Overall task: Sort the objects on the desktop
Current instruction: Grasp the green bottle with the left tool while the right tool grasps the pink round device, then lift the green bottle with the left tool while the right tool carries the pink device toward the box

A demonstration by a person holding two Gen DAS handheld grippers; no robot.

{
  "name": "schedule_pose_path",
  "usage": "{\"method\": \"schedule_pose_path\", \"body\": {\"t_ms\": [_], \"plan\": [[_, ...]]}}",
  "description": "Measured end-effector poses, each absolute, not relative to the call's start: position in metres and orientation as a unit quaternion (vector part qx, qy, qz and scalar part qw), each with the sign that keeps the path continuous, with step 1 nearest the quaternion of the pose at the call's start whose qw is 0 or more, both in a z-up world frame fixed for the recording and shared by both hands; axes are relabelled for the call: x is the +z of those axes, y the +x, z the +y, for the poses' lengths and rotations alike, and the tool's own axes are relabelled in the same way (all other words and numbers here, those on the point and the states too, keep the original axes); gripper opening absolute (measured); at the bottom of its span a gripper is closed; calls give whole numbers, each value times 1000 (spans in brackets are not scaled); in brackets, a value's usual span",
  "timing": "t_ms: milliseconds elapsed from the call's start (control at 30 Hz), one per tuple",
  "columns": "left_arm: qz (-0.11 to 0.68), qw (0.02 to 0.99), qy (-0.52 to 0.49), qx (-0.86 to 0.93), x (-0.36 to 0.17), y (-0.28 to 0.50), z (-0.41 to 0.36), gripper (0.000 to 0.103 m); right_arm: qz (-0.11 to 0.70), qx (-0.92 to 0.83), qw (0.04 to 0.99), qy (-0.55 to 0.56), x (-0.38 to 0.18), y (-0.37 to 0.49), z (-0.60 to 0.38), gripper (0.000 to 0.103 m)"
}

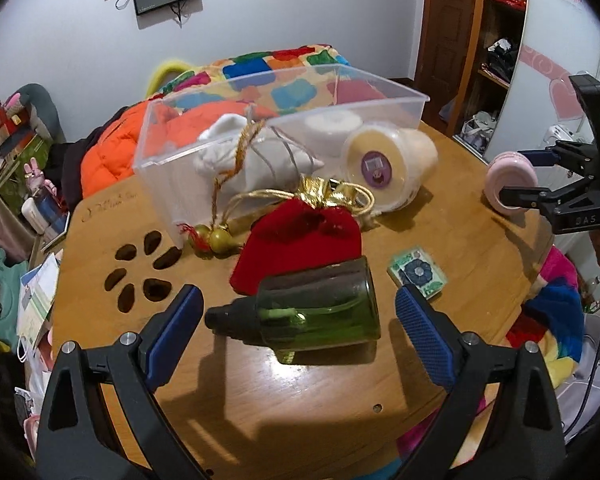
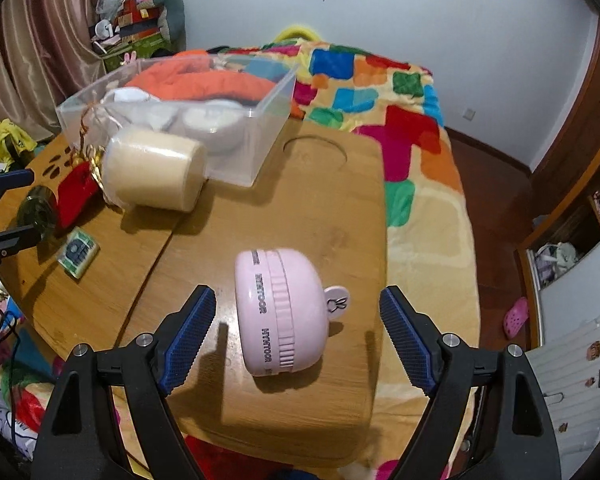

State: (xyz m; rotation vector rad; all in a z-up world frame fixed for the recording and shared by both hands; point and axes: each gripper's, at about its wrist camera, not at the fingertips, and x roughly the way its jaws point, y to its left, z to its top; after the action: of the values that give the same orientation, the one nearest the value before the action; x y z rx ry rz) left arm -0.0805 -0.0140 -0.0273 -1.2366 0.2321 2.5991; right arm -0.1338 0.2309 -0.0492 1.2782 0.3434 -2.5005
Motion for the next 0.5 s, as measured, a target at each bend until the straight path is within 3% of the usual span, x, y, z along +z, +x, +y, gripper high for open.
{"method": "schedule_pose_path", "body": {"t_ms": [133,233,500], "plan": [[80,120,-429,892,-35,-82,-12,98,117,-876,152,443,-58,-135,231,78],[78,109,-434,891,-41,-84,-13,98,95,-875,159,447,-61,-137,235,58],[56,95,-420,901,-43,-83,-16,98,78,-878,172,440,-62,-135,234,57]]}}
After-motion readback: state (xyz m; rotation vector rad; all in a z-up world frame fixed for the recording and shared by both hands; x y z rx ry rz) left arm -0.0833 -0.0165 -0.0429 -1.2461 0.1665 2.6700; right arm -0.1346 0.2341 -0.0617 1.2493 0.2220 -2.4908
